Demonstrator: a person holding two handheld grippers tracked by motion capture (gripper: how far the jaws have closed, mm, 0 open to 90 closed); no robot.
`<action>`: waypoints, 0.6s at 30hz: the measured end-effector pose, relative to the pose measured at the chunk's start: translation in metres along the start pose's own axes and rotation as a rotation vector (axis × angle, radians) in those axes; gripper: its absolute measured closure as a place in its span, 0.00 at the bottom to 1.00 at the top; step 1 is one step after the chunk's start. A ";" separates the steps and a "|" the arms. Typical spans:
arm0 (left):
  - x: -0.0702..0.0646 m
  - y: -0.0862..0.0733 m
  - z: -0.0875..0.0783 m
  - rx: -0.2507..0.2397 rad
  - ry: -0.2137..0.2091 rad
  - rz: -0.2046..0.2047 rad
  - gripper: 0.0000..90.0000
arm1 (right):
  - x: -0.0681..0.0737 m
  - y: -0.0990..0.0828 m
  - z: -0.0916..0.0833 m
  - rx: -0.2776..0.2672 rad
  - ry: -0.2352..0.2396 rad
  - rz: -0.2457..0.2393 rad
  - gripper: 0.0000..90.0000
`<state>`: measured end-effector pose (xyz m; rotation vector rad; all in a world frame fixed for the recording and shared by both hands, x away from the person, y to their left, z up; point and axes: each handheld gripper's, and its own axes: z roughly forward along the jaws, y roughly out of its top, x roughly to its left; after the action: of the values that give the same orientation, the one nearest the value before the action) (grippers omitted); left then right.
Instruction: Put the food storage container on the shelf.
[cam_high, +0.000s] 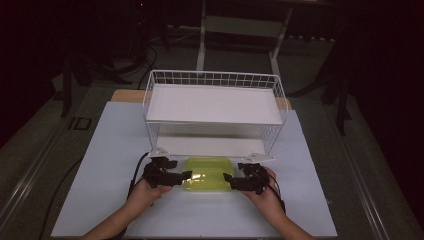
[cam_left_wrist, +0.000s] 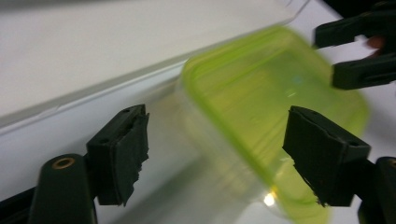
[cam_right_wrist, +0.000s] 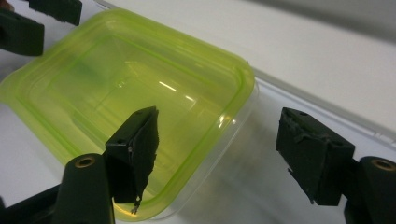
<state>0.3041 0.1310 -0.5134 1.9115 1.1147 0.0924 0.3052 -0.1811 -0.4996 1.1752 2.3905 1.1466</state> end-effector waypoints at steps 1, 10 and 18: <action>0.002 -0.002 0.002 0.004 -0.010 -0.009 0.34 | -0.001 0.000 0.001 0.003 0.003 0.020 0.36; 0.004 -0.003 0.006 0.021 -0.091 -0.043 0.63 | -0.007 -0.002 0.002 0.034 0.039 0.095 0.44; -0.005 -0.005 0.001 0.014 -0.041 -0.001 0.65 | 0.000 -0.003 -0.003 0.045 0.056 0.076 0.60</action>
<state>0.2982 0.1271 -0.5161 1.9167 1.0916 0.0445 0.3023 -0.1840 -0.5000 1.2740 2.4443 1.1696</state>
